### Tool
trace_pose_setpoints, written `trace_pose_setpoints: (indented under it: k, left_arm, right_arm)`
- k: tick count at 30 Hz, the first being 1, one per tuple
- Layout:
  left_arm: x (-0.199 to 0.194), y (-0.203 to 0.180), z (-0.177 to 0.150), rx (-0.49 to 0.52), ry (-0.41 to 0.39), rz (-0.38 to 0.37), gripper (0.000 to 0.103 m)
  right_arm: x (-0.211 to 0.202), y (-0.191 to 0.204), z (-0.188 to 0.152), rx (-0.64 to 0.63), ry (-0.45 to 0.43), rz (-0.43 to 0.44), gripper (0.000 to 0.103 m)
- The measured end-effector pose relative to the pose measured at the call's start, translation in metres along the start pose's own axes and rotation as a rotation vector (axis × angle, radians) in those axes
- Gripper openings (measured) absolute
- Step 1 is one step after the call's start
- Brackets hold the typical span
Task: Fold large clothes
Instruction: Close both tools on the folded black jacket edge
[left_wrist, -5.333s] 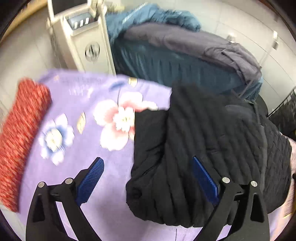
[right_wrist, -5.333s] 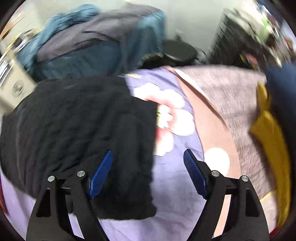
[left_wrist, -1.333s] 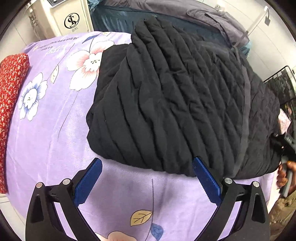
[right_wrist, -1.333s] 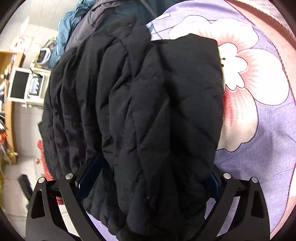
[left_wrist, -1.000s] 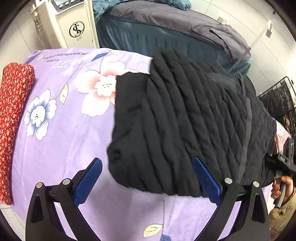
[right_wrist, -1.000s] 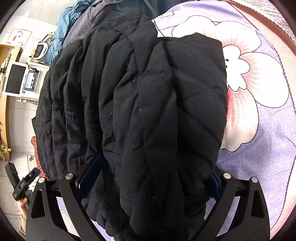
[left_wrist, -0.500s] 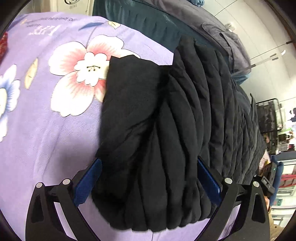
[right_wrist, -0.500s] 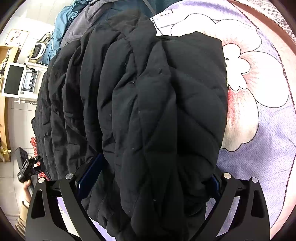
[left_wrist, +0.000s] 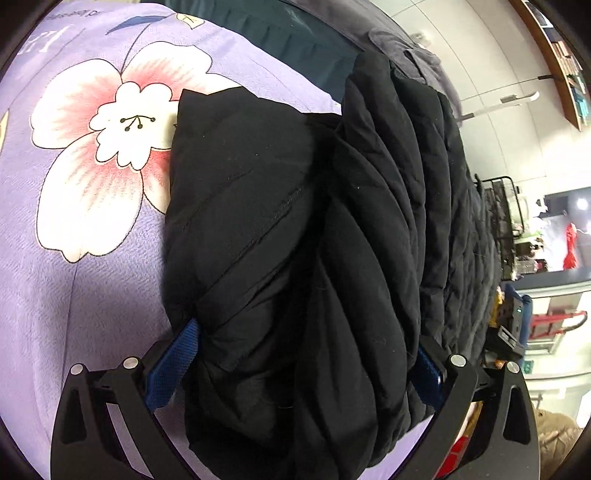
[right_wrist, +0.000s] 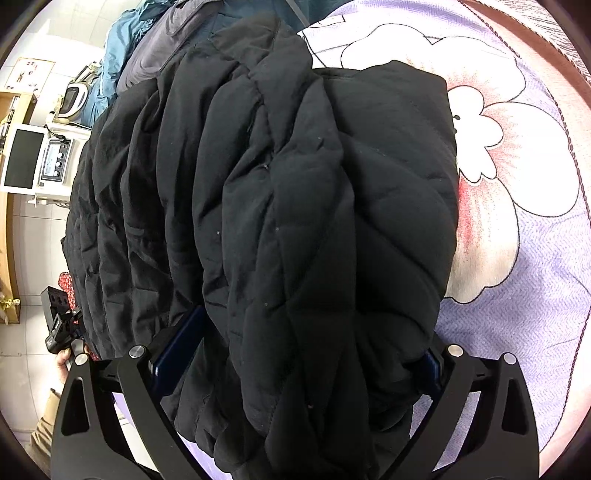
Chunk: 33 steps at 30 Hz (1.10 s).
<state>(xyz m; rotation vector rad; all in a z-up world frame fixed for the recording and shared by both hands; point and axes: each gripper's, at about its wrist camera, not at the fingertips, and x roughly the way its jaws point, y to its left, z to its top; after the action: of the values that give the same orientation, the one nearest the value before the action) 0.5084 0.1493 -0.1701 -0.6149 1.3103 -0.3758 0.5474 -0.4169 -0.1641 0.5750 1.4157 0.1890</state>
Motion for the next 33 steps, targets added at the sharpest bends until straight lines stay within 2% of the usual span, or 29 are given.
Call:
trace_pose_setpoints:
  k: [4, 9, 13, 18, 25, 33]
  left_arm:
    - [-0.013, 0.006, -0.007, 0.013, -0.018, -0.037, 0.097]
    - [-0.014, 0.015, -0.009, 0.014, -0.007, -0.040, 0.098]
    - [-0.012, 0.000, -0.008, 0.096, -0.037, 0.052, 0.098]
    - [-0.004, 0.003, 0.001, 0.113, -0.018, 0.041, 0.098]
    - [0.007, -0.012, 0.004, 0.136, -0.063, 0.094, 0.098]
    - [0.018, -0.021, 0.008, 0.071, -0.023, -0.034, 0.097]
  right_arm:
    - [0.001, 0.001, 0.002, -0.002, -0.001, -0.002, 0.096]
    - [0.004, 0.003, 0.002, -0.010, -0.006, -0.008, 0.098]
    - [0.005, 0.004, 0.003, -0.005, 0.003, -0.019, 0.098]
    - [0.005, 0.003, 0.003, -0.006, 0.000, -0.014, 0.098]
    - [0.006, 0.003, 0.002, -0.006, -0.002, -0.012, 0.098]
    - [0.006, 0.004, 0.000, -0.006, -0.002, -0.019, 0.098]
